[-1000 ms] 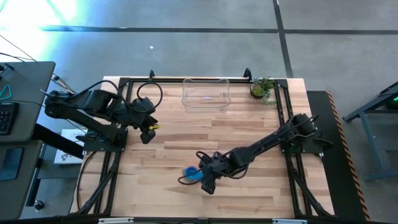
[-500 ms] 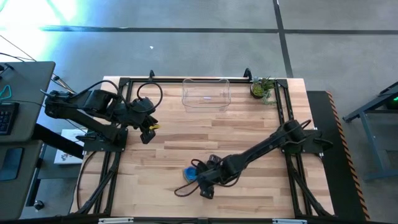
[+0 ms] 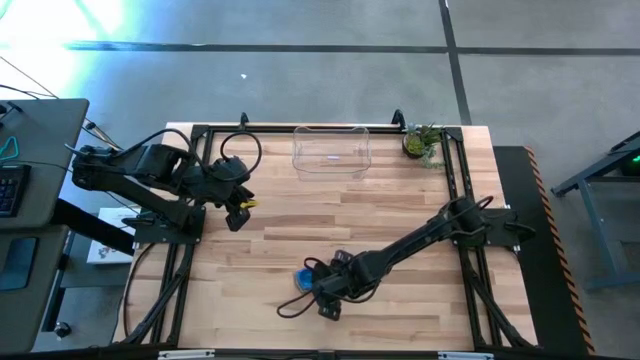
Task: Nest measuring cups in basket
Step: Put the nest measuring cups into the transparent bin
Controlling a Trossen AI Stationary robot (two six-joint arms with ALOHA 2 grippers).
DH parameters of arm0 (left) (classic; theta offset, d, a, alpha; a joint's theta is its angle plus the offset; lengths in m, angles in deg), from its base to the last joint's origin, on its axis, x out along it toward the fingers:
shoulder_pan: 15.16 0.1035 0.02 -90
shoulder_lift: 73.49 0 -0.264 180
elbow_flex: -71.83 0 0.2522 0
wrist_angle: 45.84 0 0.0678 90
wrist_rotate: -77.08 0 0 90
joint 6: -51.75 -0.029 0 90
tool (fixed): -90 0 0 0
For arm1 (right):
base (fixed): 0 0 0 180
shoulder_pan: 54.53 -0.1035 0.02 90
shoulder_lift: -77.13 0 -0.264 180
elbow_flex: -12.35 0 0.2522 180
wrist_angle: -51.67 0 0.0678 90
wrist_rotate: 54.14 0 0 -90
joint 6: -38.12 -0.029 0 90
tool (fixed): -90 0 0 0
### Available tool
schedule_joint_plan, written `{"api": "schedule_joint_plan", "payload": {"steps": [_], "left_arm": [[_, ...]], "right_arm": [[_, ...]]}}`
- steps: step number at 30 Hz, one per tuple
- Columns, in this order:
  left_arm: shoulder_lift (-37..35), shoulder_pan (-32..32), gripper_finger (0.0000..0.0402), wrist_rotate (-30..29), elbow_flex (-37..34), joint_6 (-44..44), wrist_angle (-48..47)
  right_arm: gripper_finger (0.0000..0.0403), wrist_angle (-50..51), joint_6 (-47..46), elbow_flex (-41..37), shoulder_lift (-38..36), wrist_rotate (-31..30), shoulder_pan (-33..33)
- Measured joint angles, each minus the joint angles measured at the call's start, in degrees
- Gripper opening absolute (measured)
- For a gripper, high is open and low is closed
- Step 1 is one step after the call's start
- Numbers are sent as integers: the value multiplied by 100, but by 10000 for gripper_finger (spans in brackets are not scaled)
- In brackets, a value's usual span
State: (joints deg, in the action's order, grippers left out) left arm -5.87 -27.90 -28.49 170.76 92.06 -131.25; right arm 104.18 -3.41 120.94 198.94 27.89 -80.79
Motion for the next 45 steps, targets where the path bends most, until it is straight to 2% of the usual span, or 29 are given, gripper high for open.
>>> {"api": "schedule_joint_plan", "payload": {"steps": [13,32,45], "left_arm": [[-2,-2,111,-1,0,0,2],[-1,-1,111,-1,0,0,2],[-2,-1,111,0,0,0,2]], "right_arm": [[300,142,-167,-5,150,19,0],[144,175,-309,-5,141,53,0],[131,97,-660,-5,139,64,0]]}}
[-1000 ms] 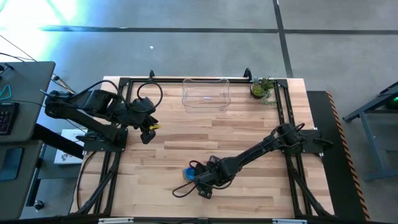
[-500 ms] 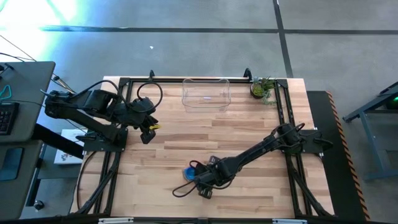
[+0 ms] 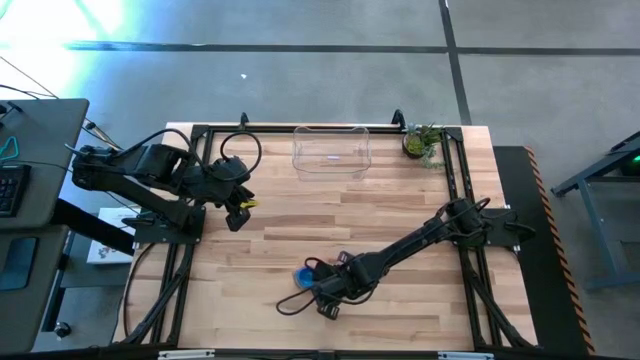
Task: Nest measuring cups in basket
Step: Put the nest measuring cups into the transparent bin
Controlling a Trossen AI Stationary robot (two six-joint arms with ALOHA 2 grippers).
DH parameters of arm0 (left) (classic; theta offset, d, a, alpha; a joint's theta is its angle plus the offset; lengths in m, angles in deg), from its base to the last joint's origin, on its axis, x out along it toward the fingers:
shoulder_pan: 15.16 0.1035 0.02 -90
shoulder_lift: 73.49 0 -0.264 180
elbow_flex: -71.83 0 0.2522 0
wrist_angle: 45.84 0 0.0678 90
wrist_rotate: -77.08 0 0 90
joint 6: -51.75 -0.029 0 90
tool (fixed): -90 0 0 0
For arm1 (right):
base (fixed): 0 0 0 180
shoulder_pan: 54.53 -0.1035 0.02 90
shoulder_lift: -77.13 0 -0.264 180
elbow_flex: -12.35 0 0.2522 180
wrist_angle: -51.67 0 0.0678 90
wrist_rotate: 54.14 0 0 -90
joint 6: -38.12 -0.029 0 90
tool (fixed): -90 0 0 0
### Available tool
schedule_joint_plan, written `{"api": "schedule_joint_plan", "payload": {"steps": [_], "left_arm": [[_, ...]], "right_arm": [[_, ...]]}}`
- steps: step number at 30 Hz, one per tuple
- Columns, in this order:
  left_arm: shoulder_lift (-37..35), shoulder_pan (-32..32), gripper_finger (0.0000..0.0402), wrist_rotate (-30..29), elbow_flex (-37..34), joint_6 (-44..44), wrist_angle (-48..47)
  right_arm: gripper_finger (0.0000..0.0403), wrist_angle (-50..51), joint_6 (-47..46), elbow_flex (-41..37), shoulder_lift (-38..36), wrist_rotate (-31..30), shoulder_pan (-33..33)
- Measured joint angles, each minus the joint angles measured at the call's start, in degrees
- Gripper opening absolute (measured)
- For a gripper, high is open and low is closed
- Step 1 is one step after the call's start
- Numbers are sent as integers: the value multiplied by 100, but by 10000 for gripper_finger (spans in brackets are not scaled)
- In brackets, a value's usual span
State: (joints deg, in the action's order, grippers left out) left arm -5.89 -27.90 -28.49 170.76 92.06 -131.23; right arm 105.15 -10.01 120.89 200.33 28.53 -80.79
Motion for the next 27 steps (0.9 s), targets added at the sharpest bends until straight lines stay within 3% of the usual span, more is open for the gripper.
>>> {"api": "schedule_joint_plan", "payload": {"steps": [27], "left_arm": [[0,-1,111,-2,0,0,0]], "right_arm": [[131,-14,-112,0,-4,-127,0]]}}
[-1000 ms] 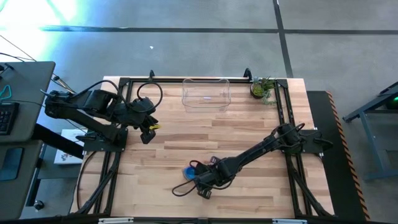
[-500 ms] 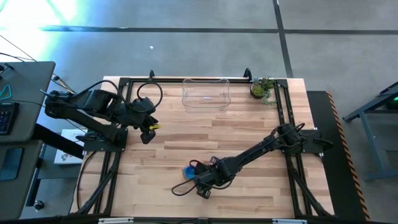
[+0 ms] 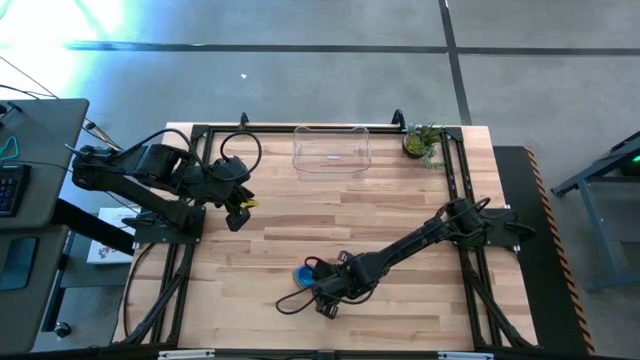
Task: Nest measuring cups in basket
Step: Put the nest measuring cups into the transparent bin
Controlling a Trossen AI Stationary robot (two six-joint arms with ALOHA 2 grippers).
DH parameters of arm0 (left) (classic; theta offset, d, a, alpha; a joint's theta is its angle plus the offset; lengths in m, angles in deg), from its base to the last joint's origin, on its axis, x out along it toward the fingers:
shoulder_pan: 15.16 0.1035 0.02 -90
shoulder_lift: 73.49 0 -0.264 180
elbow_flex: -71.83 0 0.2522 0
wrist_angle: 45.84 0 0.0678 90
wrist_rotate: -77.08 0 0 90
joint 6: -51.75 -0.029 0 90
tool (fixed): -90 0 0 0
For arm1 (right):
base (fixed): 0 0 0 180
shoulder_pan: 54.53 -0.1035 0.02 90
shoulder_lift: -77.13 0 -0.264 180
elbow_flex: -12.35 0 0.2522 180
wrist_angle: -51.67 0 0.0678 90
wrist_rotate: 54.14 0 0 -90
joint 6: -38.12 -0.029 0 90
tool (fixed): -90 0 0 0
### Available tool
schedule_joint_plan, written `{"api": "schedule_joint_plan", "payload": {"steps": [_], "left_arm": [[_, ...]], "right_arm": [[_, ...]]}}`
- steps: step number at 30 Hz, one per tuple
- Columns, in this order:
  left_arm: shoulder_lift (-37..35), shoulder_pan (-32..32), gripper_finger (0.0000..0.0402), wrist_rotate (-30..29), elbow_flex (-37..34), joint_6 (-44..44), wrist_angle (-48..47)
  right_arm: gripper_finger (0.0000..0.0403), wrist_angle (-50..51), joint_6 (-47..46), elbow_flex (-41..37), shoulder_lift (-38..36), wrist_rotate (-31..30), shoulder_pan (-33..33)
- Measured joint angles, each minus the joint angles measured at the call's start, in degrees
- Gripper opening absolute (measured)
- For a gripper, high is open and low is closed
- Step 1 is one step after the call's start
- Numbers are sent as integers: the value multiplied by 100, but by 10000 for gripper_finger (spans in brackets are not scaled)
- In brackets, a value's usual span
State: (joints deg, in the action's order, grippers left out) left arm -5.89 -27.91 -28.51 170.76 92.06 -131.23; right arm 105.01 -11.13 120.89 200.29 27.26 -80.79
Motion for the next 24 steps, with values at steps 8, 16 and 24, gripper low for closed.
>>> {"api": "schedule_joint_plan", "payload": {"steps": [8,16,24], "left_arm": [[0,0,111,0,0,0,0],[0,2,111,0,0,0,0],[0,1,111,0,0,0,0]], "right_arm": [[131,82,-16,104,0,-18,0],[131,637,99,495,-2,-219,39],[131,996,211,824,-2,-291,149]]}}
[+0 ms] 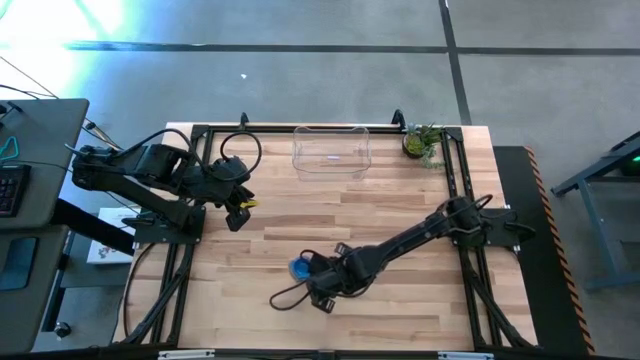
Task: Nest measuring cups in basket
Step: Put the nest measuring cups into the transparent bin
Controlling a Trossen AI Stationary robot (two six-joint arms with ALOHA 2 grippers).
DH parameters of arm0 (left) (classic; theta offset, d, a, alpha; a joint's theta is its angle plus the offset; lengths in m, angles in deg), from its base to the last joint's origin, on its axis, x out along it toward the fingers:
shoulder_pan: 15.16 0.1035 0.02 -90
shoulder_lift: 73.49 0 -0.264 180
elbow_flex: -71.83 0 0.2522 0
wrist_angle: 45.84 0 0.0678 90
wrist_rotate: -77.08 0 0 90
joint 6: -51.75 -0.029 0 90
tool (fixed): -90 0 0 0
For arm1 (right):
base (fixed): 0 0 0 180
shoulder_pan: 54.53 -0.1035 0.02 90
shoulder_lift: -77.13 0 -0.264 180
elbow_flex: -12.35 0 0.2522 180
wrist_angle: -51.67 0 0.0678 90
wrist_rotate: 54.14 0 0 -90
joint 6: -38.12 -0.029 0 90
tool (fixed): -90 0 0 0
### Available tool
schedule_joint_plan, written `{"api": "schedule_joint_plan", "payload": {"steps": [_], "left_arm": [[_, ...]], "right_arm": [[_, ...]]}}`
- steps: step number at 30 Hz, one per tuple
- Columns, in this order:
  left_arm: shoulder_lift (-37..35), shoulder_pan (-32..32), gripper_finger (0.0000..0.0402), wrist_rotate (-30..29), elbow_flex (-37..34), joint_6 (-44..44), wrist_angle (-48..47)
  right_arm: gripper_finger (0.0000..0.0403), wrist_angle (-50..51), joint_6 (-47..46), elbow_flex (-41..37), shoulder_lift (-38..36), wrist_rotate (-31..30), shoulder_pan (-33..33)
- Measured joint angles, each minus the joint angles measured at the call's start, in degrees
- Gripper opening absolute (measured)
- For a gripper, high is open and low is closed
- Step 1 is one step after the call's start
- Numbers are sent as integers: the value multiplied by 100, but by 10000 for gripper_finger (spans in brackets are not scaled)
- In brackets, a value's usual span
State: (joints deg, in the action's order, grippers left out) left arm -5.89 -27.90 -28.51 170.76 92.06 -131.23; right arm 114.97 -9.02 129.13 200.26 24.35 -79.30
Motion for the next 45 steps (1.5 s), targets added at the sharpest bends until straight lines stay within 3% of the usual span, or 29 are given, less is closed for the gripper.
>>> {"api": "schedule_joint_plan", "payload": {"steps": [13,25,35,45], "left_arm": [[1,0,111,0,0,0,-1],[2,1,111,0,-2,0,0],[2,0,111,1,-2,0,0],[2,1,111,2,-2,0,0]], "right_arm": [[130,600,690,516,-73,-50,470],[129,1109,2248,356,-1039,-158,1492],[129,1174,3942,290,-1576,374,2831],[129,850,5330,286,-1707,1305,4193]]}}
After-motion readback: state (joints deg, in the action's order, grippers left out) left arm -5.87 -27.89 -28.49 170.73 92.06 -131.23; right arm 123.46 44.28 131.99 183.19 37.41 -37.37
